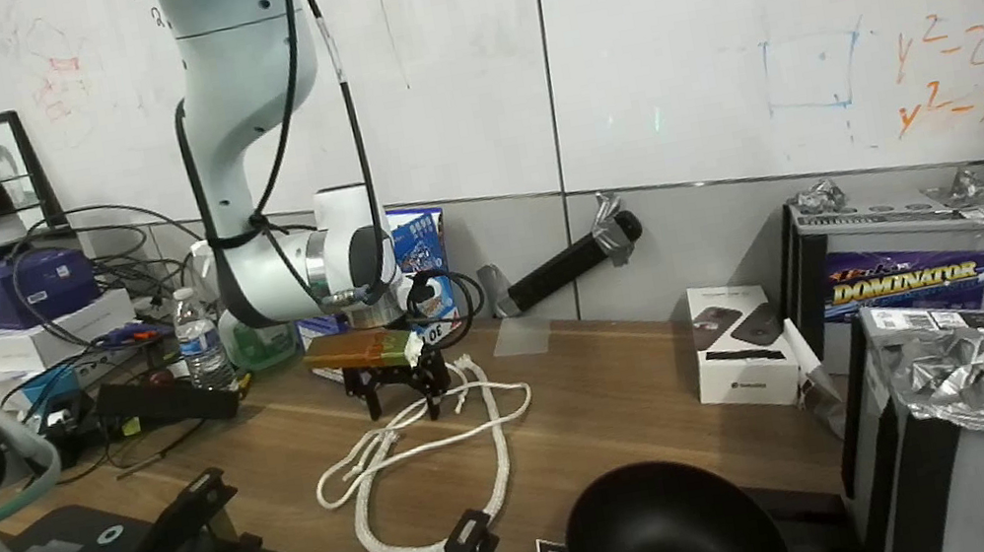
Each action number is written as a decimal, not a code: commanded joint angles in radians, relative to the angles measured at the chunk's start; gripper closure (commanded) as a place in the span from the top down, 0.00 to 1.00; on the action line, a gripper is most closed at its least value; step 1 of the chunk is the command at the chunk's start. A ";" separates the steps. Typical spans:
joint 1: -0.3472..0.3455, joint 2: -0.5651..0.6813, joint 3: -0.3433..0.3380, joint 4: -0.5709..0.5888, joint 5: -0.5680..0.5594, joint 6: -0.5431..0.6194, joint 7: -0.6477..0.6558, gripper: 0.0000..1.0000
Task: Pick up the white ropes from the counter and put them in the box
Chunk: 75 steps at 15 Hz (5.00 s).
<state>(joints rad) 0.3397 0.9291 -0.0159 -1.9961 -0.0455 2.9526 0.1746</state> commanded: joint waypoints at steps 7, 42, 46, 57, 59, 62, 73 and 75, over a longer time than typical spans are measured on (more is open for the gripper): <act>0.021 0.012 -0.025 0.025 -0.005 -0.006 -0.002 0.66; 0.097 -0.570 0.121 0.196 -0.055 -0.897 0.200 0.04; 0.113 -0.530 0.163 0.372 -0.071 -0.986 0.269 0.03; 0.169 -0.313 0.096 0.762 -0.229 -0.997 0.418 0.03; 0.170 -0.272 0.065 0.825 -0.267 -0.993 0.438 0.03; 0.171 -0.221 0.028 0.915 -0.301 -1.007 0.457 0.03; 0.177 -0.166 0.018 0.990 -0.288 -1.135 0.482 0.02; 0.159 -0.162 0.047 0.970 -0.239 -1.171 0.455 0.03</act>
<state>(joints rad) 0.5160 0.7486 -0.0005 -1.0428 -0.3436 1.8407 0.6570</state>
